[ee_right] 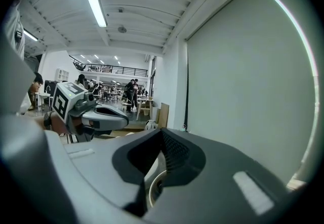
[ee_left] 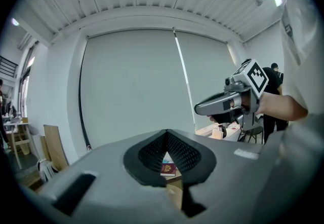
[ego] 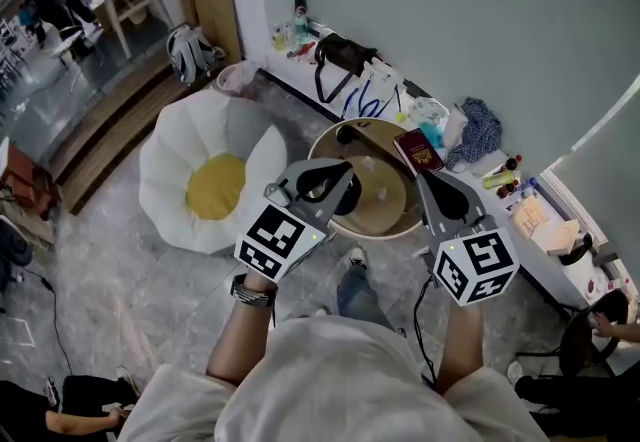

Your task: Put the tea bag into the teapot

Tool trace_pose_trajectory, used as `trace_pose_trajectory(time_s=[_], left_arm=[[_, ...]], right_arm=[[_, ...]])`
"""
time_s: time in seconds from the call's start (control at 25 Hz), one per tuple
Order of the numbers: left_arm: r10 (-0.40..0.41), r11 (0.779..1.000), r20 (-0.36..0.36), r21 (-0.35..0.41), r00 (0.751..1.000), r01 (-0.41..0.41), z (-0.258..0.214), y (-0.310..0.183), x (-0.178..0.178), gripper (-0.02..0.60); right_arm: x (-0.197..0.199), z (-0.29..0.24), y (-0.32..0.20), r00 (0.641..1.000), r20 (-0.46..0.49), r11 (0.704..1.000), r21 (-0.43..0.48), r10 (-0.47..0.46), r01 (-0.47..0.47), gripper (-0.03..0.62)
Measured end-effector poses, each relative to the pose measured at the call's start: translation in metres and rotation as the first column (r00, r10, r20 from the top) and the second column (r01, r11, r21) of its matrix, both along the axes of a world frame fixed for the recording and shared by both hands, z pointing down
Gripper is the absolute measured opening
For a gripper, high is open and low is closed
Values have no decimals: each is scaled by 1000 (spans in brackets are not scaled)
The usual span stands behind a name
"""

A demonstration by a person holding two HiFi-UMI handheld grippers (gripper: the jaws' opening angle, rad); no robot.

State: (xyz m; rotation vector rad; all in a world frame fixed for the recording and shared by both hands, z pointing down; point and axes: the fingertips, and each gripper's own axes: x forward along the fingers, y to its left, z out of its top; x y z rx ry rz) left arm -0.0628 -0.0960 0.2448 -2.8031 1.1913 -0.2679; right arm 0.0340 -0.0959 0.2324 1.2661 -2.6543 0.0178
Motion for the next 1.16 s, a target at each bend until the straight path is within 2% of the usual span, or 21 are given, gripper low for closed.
trace_pose_trajectory(time_s=[0.24,1.16], left_arm=[[8,1000,-1,-2,1000,-8,2,-1,1,5],[14,999,2,-39,1000,-14,20,-12,4,5]], right_arm=[[1,8,-1,999,-45,1000,-1,16,-16,5],[7,26,-9,998,-51,999,-34,26,-28,5]])
